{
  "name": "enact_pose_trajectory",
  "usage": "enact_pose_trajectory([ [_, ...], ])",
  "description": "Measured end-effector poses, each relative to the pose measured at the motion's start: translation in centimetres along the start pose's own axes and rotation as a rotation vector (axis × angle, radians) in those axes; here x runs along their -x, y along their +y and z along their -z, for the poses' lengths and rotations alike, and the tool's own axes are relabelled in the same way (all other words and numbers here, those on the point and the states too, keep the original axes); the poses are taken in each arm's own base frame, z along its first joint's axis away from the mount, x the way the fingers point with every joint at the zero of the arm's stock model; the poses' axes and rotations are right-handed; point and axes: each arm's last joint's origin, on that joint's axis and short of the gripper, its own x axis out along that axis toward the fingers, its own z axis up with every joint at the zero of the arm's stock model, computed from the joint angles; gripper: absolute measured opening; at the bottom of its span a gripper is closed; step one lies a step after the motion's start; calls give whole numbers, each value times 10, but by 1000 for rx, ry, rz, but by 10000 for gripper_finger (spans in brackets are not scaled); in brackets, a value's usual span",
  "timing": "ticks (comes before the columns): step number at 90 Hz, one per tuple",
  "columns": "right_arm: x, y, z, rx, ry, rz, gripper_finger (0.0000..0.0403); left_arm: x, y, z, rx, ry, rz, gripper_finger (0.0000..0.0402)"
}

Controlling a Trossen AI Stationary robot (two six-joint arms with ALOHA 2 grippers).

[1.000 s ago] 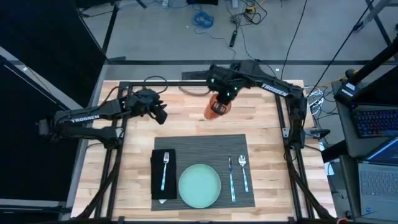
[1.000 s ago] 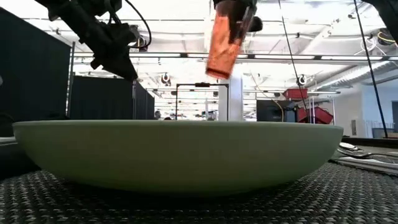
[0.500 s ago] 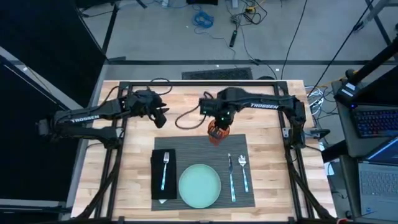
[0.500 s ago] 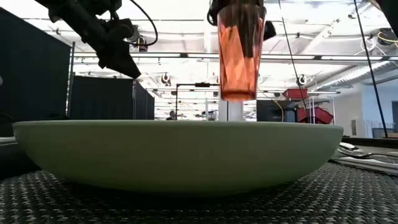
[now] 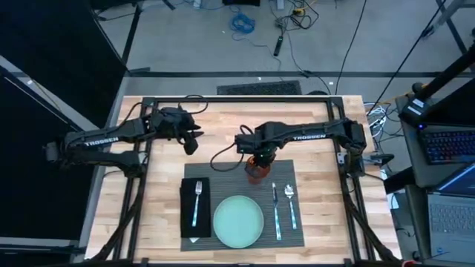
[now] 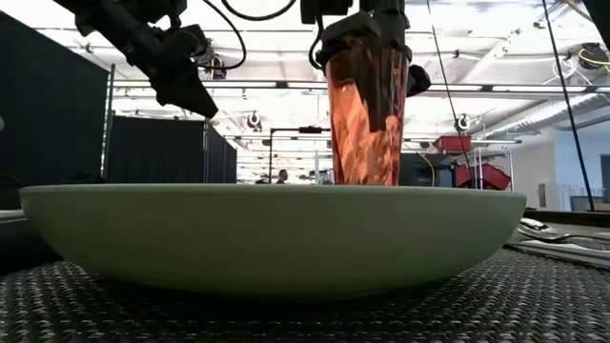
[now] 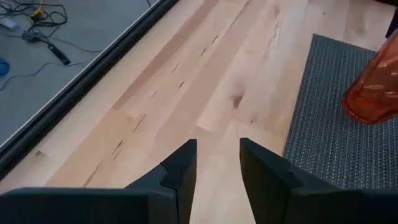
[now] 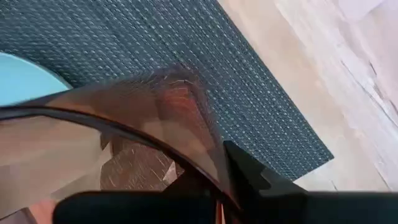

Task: Set table place
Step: Put the orange cup on the gray table mat

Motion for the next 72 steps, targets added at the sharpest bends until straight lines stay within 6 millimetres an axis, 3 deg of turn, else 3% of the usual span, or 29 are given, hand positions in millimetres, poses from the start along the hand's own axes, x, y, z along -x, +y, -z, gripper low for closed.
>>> enact_pose_trajectory([
  [72, -9, -5, 2, 14, 15, 63, 0, 0, 0, 0, 0, 2, 7, 105],
])
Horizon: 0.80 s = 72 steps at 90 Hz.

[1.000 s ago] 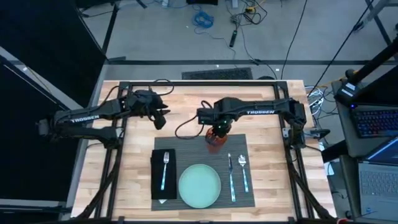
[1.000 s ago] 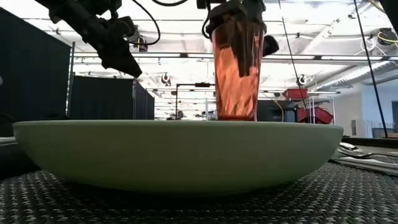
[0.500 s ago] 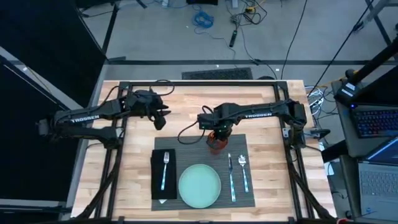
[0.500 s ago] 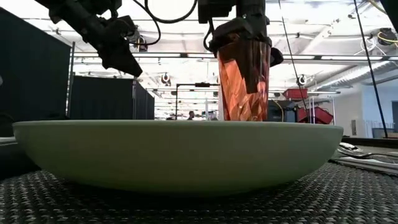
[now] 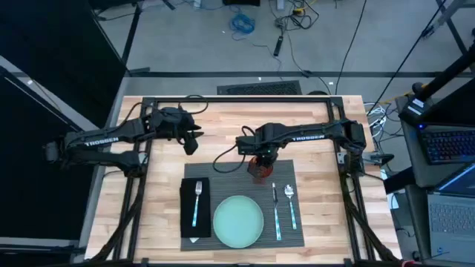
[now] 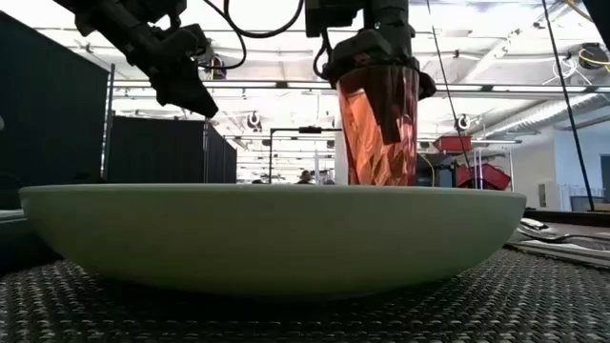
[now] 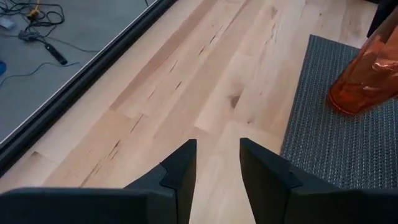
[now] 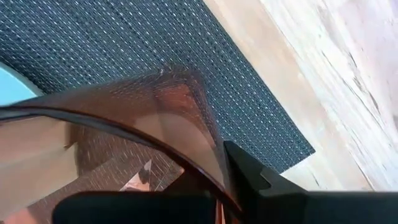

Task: Set table place
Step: Put the orange cup on the gray table mat

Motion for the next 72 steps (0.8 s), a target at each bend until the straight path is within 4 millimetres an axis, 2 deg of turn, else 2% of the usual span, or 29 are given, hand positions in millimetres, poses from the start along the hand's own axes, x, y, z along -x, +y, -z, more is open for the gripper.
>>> enact_pose_trajectory([
  [72, -5, -5, -7, -7, -3, 17, 0, 0, 0, 0, -5, 5, 8, 105],
])
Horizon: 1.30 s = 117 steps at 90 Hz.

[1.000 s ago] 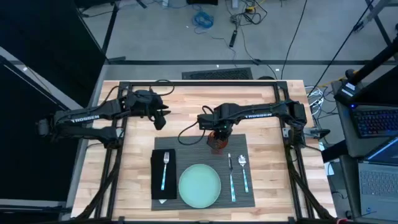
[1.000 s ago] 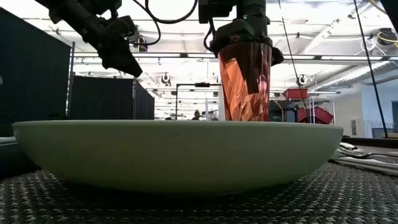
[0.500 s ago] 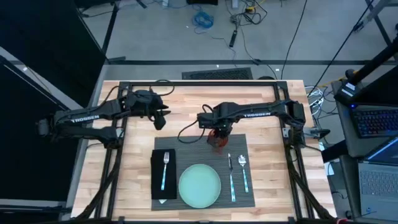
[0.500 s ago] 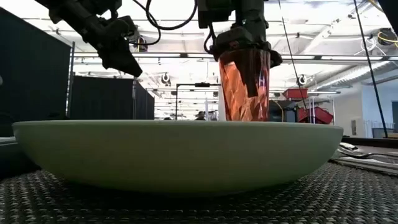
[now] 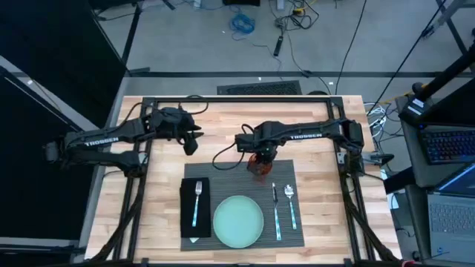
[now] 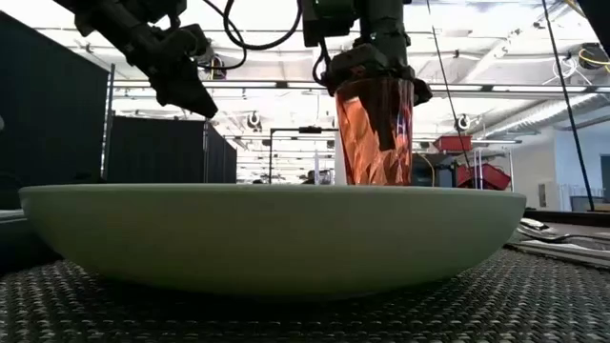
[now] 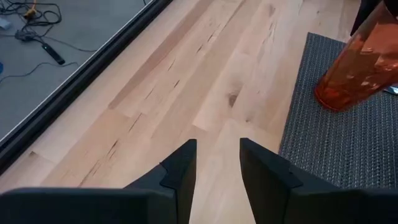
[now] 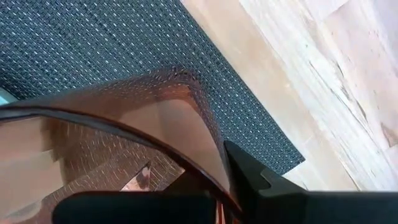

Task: Set table place
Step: Put the orange cup on the gray table mat

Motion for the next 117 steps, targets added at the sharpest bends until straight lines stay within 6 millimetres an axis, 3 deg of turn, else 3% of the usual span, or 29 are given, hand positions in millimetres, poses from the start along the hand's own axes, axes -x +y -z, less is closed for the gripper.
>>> enact_pose_trajectory([
  [57, 0, 0, 1, 2, 3, -2, 102, 0, 0, 0, 0, 0, 1, 105],
  [89, 10, -3, 5, -2, -5, -10, 139, 0, 0, 0, 0, -1, 1, 105],
  [117, 44, -4, 1, 23, -66, -20, 153, 0, 0, -1, -1, -11, 2, 105],
])
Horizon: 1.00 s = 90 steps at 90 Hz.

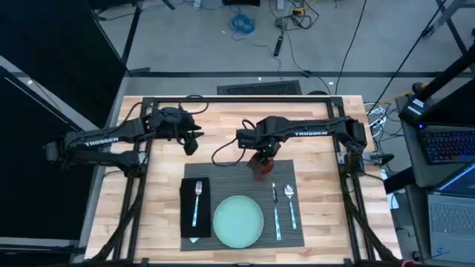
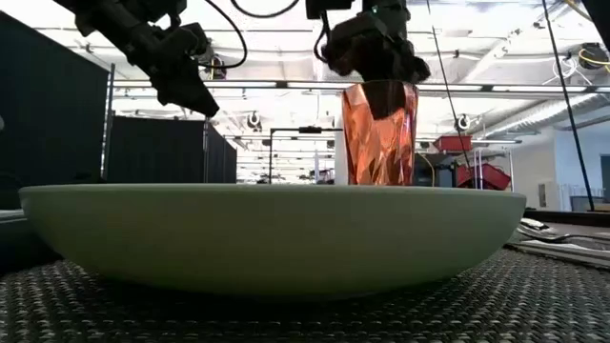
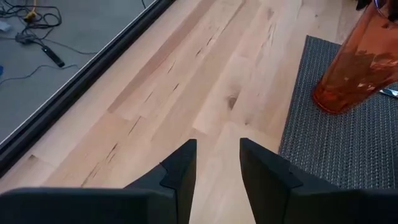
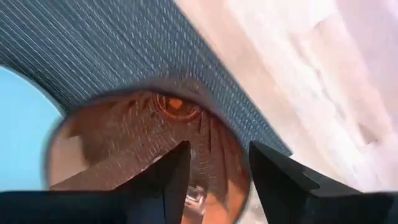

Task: Set table place
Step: Put the orange cup on the gray table mat, then return to Home Position

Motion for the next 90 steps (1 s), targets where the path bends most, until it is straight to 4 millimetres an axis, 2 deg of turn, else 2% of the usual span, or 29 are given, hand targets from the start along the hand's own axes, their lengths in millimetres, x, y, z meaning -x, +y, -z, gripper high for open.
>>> enact_pose_trajectory([
  [18, 31, -5, 1, 39, -9, -4, 153, 3, -1, -1, -17, -13, 28, 105],
  [29, 55, -6, 3, 96, -60, -27, 153, 15, -2, -7, -22, -100, 41, 105],
  [40, 80, -4, 15, 200, -147, -73, 153, 31, -3, -12, -54, -200, 77, 105],
  [66, 137, -8, 71, 291, -365, -90, 153, 74, -4, -15, -65, -404, 91, 105],
  [79, 166, -13, 112, 339, -571, -105, 153, 87, -4, -14, -64, -465, 94, 105],
  [90, 172, -29, 154, 348, -722, -85, 153, 93, -4, -13, -44, -489, 101, 105],
])
